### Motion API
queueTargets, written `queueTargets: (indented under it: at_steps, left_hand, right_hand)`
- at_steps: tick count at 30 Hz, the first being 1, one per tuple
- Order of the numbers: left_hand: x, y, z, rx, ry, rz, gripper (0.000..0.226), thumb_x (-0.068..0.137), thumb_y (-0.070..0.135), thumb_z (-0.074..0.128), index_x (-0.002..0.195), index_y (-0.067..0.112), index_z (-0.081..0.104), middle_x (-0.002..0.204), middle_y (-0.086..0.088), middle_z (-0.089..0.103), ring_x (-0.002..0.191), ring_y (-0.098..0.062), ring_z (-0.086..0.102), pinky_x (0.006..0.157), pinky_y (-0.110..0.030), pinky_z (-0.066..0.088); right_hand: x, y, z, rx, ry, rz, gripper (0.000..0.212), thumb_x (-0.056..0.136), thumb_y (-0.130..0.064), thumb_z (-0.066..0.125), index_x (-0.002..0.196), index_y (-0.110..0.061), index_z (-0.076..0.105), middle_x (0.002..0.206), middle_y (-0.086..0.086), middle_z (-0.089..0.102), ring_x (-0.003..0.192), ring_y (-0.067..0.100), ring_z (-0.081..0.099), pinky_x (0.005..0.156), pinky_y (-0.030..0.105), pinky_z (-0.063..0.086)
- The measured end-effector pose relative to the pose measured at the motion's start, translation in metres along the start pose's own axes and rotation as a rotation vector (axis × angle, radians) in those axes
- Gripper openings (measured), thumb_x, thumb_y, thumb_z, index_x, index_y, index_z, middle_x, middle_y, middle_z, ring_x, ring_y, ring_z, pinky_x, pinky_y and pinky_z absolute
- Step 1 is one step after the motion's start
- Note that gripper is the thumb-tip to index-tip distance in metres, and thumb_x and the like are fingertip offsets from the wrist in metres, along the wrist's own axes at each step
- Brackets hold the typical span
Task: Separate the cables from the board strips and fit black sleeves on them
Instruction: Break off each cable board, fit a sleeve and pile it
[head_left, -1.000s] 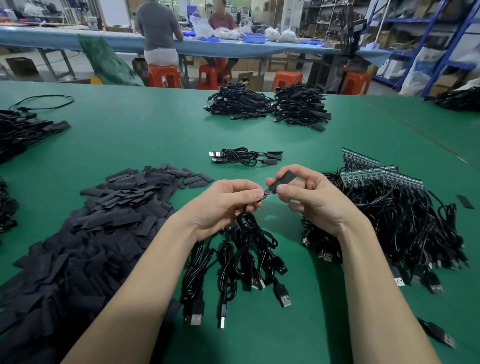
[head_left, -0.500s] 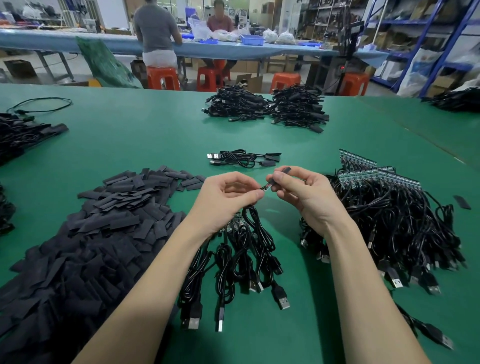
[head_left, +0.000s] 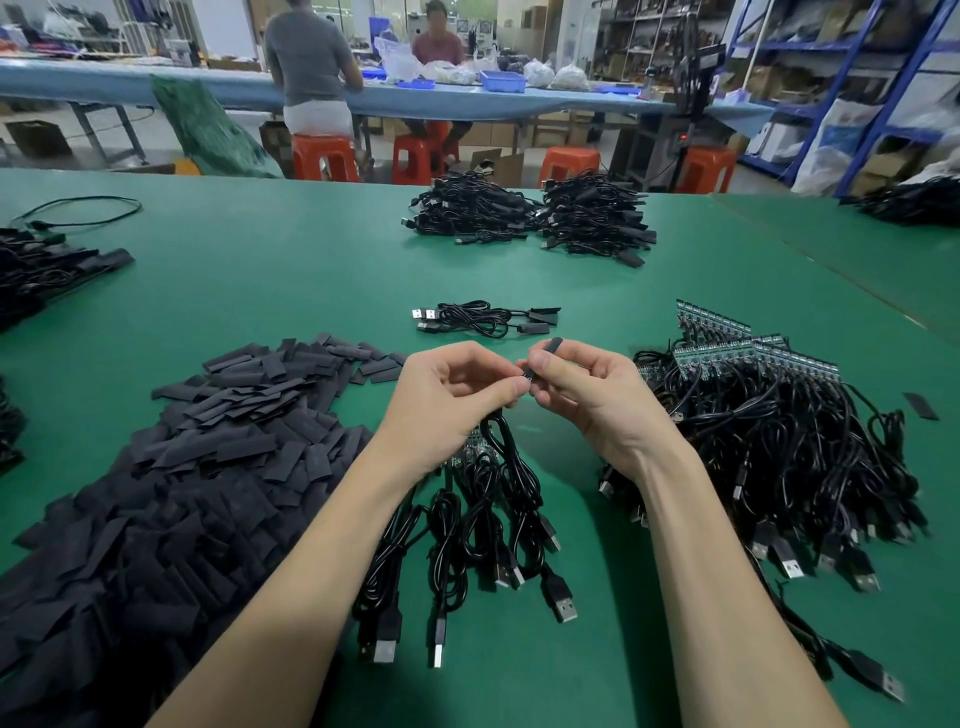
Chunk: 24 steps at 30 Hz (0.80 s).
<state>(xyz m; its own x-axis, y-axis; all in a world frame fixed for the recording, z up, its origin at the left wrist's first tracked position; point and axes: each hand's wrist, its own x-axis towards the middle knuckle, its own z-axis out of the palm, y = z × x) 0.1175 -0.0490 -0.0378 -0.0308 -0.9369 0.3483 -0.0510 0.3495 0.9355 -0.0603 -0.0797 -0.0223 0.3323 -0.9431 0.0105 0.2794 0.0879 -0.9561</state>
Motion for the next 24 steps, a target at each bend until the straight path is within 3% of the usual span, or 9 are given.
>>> queueTargets:
  at_steps: [5,10,24]
  left_hand:
    - [0.0,-0.003,0.001,-0.03,0.036,-0.003,0.014,0.079,0.005,0.083,0.086,0.014,0.074,0.083,-0.003,0.077,0.074,-0.013,0.072,0.074,-0.02,0.056]
    - [0.001,-0.007,0.007,-0.108,0.081,-0.055,0.016,0.079,-0.001,0.081,0.089,0.007,0.072,0.082,0.0,0.076,0.077,-0.012,0.071,0.076,-0.019,0.055]
    - [0.002,-0.006,0.018,-0.049,0.169,-0.061,0.012,0.079,0.0,0.081,0.085,0.007,0.074,0.076,-0.003,0.077,0.068,-0.012,0.072,0.07,-0.017,0.056]
  right_hand:
    - [0.001,0.004,0.002,-0.003,-0.005,-0.01,0.015,0.071,-0.021,0.081,0.084,-0.014,0.078,0.078,0.005,0.073,0.063,0.009,0.063,0.063,0.017,0.055]
    - [0.004,0.012,0.007,-0.059,0.081,-0.169,0.033,0.085,-0.018,0.079,0.116,-0.019,0.069,0.09,0.014,0.077,0.071,0.016,0.069,0.063,0.022,0.055]
    - [0.005,0.025,0.007,0.008,0.198,-0.173,0.029,0.084,-0.017,0.082,0.112,-0.022,0.076,0.091,0.012,0.079,0.072,0.014,0.071,0.063,0.02,0.056]
